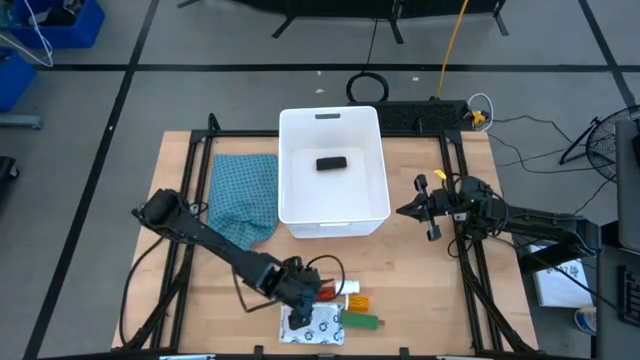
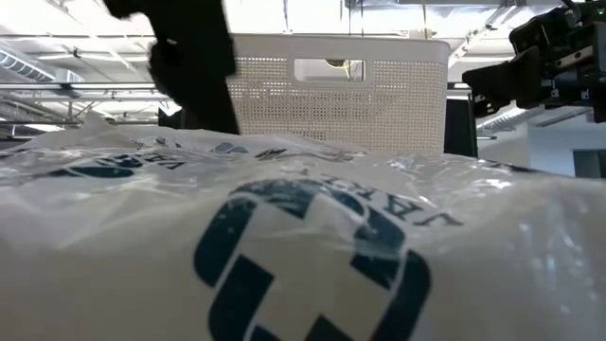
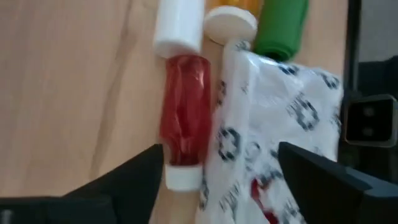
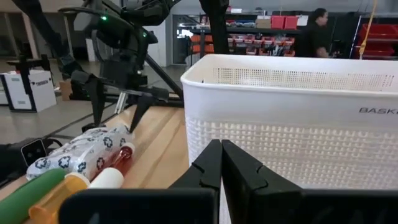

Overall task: Pick & place medical supplies in basket/bin
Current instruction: Put the white mailer bag into the white bin

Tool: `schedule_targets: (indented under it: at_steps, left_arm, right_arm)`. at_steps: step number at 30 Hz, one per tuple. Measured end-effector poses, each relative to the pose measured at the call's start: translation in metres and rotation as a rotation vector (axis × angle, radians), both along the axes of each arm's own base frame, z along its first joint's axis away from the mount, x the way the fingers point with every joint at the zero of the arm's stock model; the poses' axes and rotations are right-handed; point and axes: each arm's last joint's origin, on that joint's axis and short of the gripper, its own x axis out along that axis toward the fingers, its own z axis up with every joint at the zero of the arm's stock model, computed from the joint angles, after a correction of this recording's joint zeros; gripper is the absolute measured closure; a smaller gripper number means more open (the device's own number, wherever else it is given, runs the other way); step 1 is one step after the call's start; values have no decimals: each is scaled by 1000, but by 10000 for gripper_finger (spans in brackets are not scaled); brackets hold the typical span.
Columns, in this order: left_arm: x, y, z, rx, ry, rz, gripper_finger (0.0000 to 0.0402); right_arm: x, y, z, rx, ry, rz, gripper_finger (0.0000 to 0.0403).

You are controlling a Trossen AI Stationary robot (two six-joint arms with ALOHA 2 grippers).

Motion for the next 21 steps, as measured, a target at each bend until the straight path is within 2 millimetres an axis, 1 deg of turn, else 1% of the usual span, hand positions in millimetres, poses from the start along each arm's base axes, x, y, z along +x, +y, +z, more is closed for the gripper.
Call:
schedule_targets:
  at_steps: [3,6,10,14,19,21]
  left_arm:
    - [0,2,-3,-30,35,-18,50]
    - [1,1,-6,-47,48,-39,42]
    - [4,0,-16,-22,68,-64,41]
    - [6,2,-39,26,145,-69,41]
    - [12,2,-52,-16,177,-122,44]
    - [12,3,-53,-13,177,-129,57]
  right_arm:
    - [0,0,-1,2,7,0,403]
    - [0,0,-1,1,6,0,403]
    - [0,0,-1,-1,6,0,403]
    - [0,0,-1,10,8,1,403]
    - [0,0,-2,37,25,2,403]
    - [0,0,-2,37,25,2,403]
